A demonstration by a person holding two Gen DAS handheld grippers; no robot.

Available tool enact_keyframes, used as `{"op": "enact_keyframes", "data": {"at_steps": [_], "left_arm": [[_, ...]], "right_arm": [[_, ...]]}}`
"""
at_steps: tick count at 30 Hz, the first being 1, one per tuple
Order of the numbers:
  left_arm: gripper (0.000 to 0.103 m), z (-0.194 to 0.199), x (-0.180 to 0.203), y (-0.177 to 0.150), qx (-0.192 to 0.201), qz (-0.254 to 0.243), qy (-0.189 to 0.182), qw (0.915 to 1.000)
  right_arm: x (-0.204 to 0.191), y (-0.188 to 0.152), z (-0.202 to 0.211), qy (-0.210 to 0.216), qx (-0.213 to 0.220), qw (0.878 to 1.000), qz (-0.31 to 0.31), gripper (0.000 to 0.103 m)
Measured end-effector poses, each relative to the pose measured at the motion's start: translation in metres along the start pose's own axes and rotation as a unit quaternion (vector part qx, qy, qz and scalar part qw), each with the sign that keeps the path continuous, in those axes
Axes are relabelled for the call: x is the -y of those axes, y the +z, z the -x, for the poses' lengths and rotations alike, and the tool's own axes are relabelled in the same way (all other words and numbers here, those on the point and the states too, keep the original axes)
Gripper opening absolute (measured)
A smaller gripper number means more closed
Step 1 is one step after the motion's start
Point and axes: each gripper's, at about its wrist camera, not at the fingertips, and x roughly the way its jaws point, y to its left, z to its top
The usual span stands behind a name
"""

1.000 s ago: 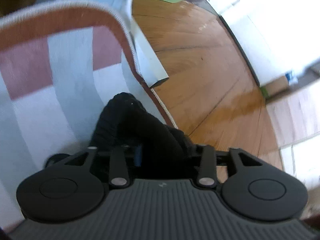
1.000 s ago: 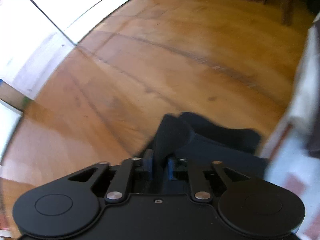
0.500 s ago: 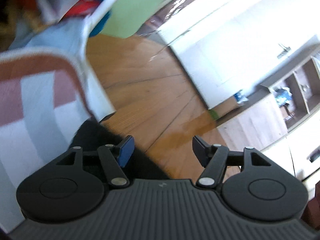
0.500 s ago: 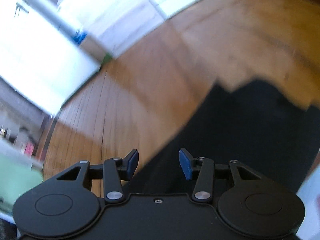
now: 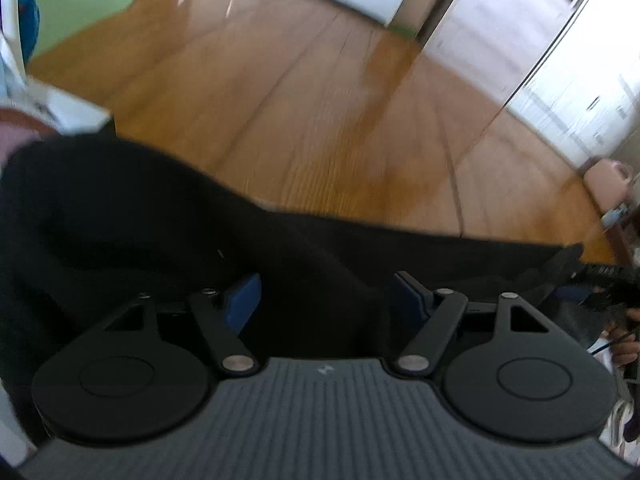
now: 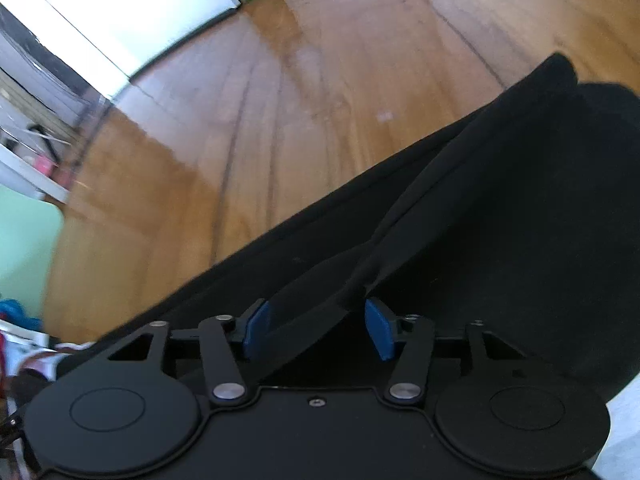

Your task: Fold clothes

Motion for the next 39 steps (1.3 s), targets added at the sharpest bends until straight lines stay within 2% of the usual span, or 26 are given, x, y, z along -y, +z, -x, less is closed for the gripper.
{"op": "enact_keyframes", "data": {"at_steps": [3,7,9,10,12,14,16,18,20,22,23,24,25,27,28,30,32,33,34,35,36,39], "left_arm": [[0.080,-0.006,0.001,-0.004,0.001,0.006,-0.007,1.0000],[0.084,-0.020,-0.007,-0.012,0.005,0.021,-0.010,0.9997],[0.084,-0.025,-0.009,-0.015,0.001,0.014,-0.012,0.9998],[0.084,-0.028,-0.009,-0.016,0.000,0.007,-0.013,0.9999],[0.084,-0.029,-0.006,-0.018,0.004,-0.013,-0.016,0.9998],[0.084,-0.027,-0.006,-0.019,0.021,-0.018,-0.028,0.9992],[0.084,-0.025,-0.013,-0.016,0.059,-0.011,-0.049,0.9970],[0.084,-0.026,-0.025,-0.011,0.091,0.000,-0.042,0.9950],[0.082,-0.028,-0.040,-0.005,0.114,0.020,-0.037,0.9926],[0.081,-0.031,-0.055,-0.001,0.128,0.052,-0.037,0.9898],[0.080,-0.032,-0.061,-0.001,0.132,0.064,-0.037,0.9885],[0.075,-0.033,-0.063,-0.002,0.137,0.066,-0.031,0.9879],[0.070,-0.033,-0.063,-0.002,0.140,0.058,-0.016,0.9883],[0.059,-0.037,-0.058,-0.002,0.136,0.032,0.019,0.9900],[0.053,-0.040,-0.055,-0.001,0.132,0.018,0.037,0.9905],[0.048,-0.044,-0.052,-0.001,0.126,0.003,0.062,0.9901],[0.044,-0.047,-0.056,0.000,0.124,0.002,0.076,0.9894],[0.029,-0.043,-0.062,0.000,0.125,-0.002,0.092,0.9879],[0.008,-0.042,-0.065,0.001,0.126,-0.017,0.118,0.9848],[0.004,-0.042,-0.069,0.002,0.127,-0.027,0.138,0.9820],[0.004,-0.039,-0.077,0.003,0.125,-0.019,0.132,0.9832],[0.004,-0.026,-0.098,0.003,0.115,0.039,0.089,0.9886]], "right_arm": [[0.000,0.008,-0.008,-0.020,0.008,1.000,-0.003,0.069],[0.005,0.017,-0.029,-0.028,-0.015,0.999,-0.020,0.066],[0.008,0.019,-0.036,-0.035,-0.032,0.998,-0.041,0.006],[0.010,0.021,-0.036,-0.034,-0.034,0.997,-0.060,0.006],[0.012,0.025,-0.036,-0.032,-0.038,0.994,-0.099,0.006],[0.013,0.036,-0.019,-0.008,-0.018,0.992,-0.126,0.006],[0.009,0.050,-0.001,0.009,0.006,0.991,-0.131,0.006],[0.005,0.063,0.013,0.019,0.032,0.992,-0.124,0.006],[0.001,0.075,0.010,0.011,0.044,0.995,-0.093,0.006],[0.001,0.081,-0.007,-0.005,0.021,0.998,-0.054,0.010],[0.000,0.081,-0.012,-0.023,0.019,0.999,-0.038,0.020],[-0.001,0.080,-0.010,-0.039,0.028,0.999,-0.020,0.026],[-0.005,0.076,-0.009,-0.040,0.044,0.998,-0.004,0.027],[-0.008,0.065,0.003,-0.022,0.085,0.996,0.024,0.045],[-0.012,0.060,0.009,-0.022,0.099,0.994,0.043,0.046],[-0.024,0.048,0.018,-0.009,0.100,0.991,0.088,0.046],[-0.045,0.030,0.025,0.013,0.083,0.983,0.163,0.046],[-0.057,0.020,0.027,0.020,0.074,0.975,0.206,0.047],[-0.069,0.010,0.029,0.027,0.066,0.966,0.249,0.047],[-0.079,-0.001,0.028,0.038,0.050,0.956,0.287,0.049],[-0.088,-0.013,0.027,0.049,0.034,0.945,0.323,0.053],[-0.099,-0.046,0.011,0.075,-0.071,0.924,0.369,0.056]]}}
